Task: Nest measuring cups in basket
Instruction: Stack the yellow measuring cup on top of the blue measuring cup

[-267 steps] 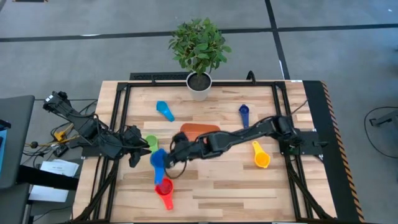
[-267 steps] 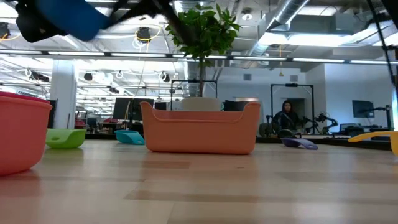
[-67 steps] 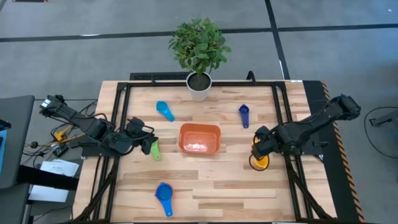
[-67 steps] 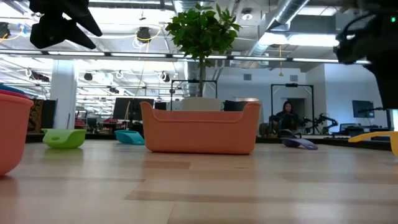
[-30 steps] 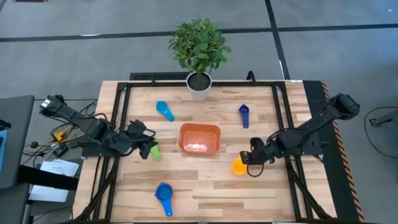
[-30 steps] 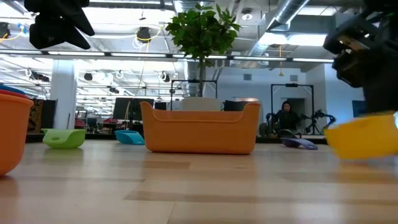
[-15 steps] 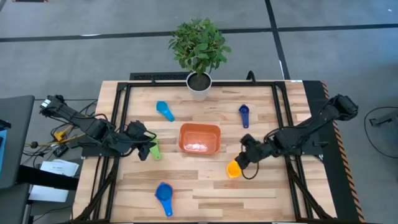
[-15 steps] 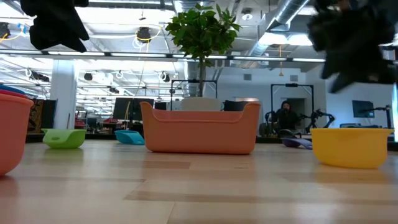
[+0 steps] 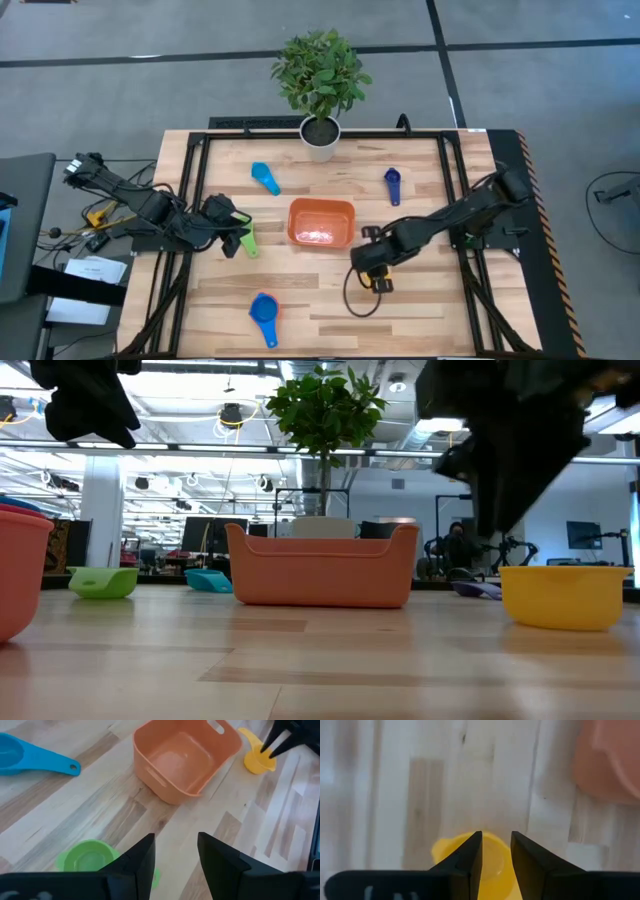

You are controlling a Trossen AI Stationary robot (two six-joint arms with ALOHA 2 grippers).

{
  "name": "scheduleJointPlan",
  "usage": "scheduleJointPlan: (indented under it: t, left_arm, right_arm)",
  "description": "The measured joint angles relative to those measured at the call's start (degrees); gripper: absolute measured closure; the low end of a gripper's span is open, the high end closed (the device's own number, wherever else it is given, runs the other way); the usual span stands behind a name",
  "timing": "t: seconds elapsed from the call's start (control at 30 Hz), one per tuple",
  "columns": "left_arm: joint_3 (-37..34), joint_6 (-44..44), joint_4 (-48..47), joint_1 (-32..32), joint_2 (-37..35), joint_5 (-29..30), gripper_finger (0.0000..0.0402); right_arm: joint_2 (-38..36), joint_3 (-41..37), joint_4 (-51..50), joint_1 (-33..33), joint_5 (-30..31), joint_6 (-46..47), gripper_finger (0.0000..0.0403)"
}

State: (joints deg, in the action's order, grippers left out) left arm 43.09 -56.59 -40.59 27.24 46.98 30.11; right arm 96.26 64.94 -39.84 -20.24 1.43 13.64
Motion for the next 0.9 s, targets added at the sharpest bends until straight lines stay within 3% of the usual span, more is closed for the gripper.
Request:
scheduleJointPlan:
  t: [0.27,0.5,0.77,0.9]
  left_arm:
    - [0.0,-2.1,0.0,0.0,0.0,1.9,0.0265]
    - [0.0,-2.7,-0.2,0.0,0.0,1.8,0.0265]
    - [0.0,-3.7,-0.8,0.0,0.0,1.9,0.0265]
    - [0.0,-3.0,-0.9,0.0,0.0,2.1,0.0265]
  right_arm:
    - [7.2,4.7,-7.5,0.5,-0.1,-13.7,0.0280]
    - [9.1,4.9,-7.9,1.3,0.0,-16.1,0.0296]
    - [8.6,5.0,-3.5,2.1,-3.1,0.2,0.0389]
    - [8.7,5.0,3.6,1.7,-7.7,13.3,0.0376]
